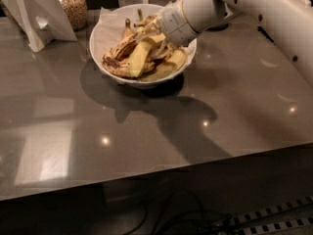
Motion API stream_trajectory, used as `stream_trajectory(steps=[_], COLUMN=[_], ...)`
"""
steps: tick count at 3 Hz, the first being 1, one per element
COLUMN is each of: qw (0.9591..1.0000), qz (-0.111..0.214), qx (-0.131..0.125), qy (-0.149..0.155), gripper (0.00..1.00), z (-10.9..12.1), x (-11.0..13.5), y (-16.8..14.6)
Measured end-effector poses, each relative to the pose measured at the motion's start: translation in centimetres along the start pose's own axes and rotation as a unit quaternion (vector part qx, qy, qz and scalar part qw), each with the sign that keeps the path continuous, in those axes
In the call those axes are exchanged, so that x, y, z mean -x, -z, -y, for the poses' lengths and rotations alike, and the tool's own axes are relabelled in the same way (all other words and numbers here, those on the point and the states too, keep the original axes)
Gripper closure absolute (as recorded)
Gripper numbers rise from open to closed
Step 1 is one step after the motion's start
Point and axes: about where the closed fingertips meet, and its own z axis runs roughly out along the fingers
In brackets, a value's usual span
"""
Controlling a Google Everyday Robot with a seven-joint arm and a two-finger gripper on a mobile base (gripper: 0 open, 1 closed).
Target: Pick banana from white bowl
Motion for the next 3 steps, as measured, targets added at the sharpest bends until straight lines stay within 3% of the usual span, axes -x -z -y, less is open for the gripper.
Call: stream_trajectory(steps=[1, 3], qw=[1.0000, 0.9996], qz=[-0.004, -0.018], qx=[0.001, -0.004], qy=[-0.003, -0.020], gripper=[1.00, 1.00], z=[-0.1, 0.3], x=[-0.1, -1.0], y=[0.1, 3.1])
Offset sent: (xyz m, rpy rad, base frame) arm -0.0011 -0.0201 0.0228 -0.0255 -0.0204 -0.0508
